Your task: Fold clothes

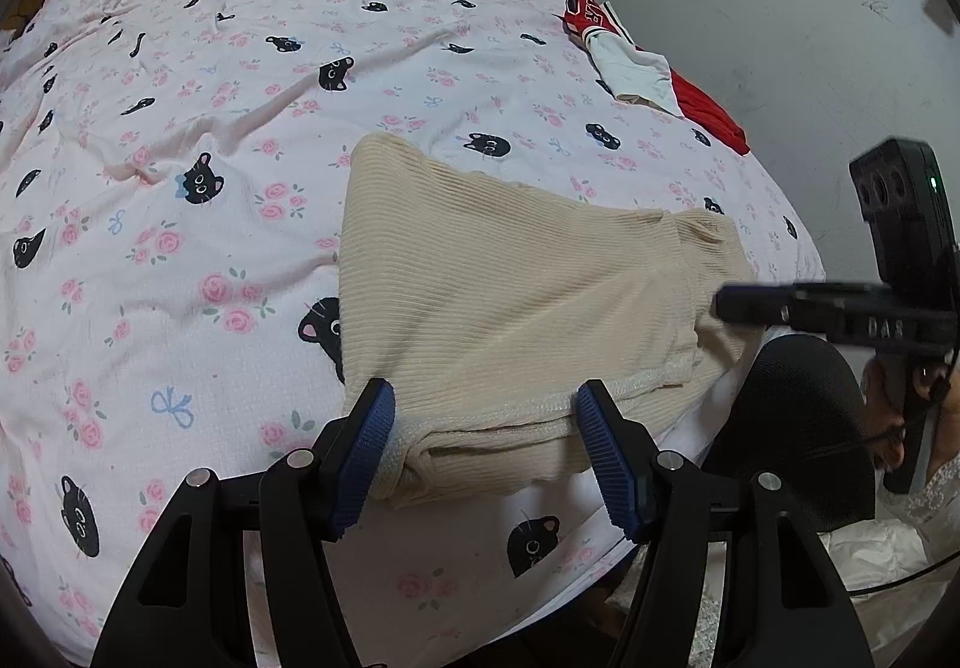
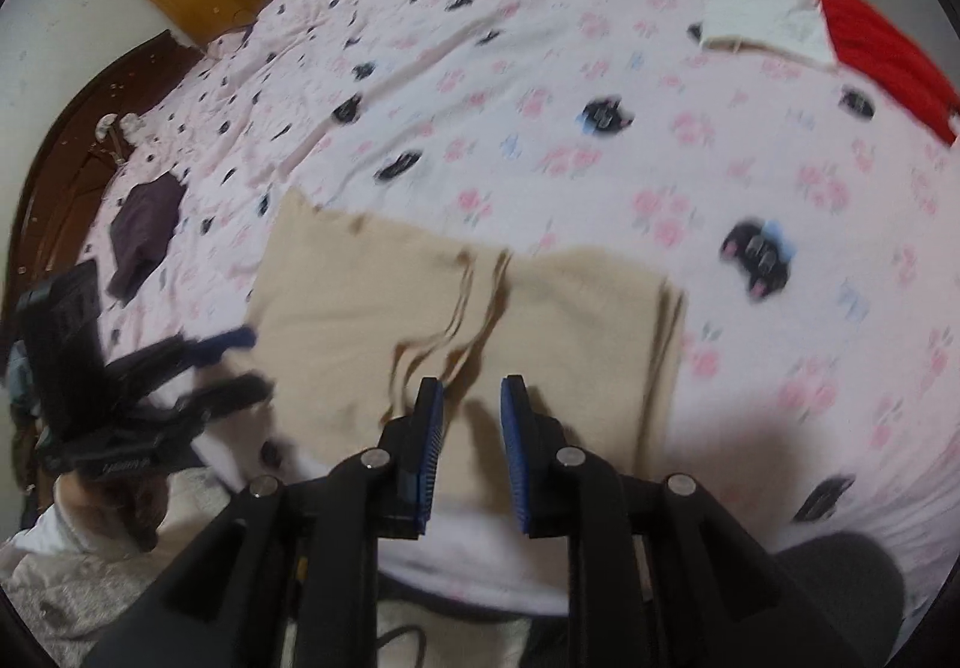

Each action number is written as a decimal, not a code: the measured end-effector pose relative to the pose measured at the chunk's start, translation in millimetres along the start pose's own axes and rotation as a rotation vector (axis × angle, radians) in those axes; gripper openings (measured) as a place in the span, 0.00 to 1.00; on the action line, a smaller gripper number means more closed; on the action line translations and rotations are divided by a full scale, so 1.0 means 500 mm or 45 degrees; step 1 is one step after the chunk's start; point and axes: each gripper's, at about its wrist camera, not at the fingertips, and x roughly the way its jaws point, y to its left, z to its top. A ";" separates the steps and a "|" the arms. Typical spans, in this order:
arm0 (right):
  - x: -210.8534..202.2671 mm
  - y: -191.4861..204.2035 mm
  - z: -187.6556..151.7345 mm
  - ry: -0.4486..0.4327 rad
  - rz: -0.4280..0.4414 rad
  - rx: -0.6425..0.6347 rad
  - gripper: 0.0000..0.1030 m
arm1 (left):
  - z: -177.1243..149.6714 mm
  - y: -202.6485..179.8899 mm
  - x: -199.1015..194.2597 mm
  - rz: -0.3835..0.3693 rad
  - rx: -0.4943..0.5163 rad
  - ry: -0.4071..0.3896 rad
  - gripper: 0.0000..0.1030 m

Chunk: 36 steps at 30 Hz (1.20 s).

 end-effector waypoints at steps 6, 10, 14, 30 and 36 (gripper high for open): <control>0.028 0.025 -0.039 0.069 0.017 -0.040 0.21 | 0.001 -0.001 0.000 0.002 0.002 0.003 0.56; 0.038 0.038 -0.040 0.069 0.029 -0.061 0.21 | 0.001 -0.001 -0.001 0.003 0.000 0.003 0.56; 0.047 0.046 -0.033 0.066 0.018 -0.090 0.21 | 0.001 -0.001 0.000 0.005 -0.005 0.004 0.56; 0.013 0.046 -0.043 0.085 0.074 -0.101 0.03 | 0.001 0.003 0.001 -0.005 -0.009 0.003 0.56; 0.038 0.039 -0.058 0.165 0.031 -0.099 0.04 | 0.001 0.004 0.001 -0.007 -0.011 0.004 0.56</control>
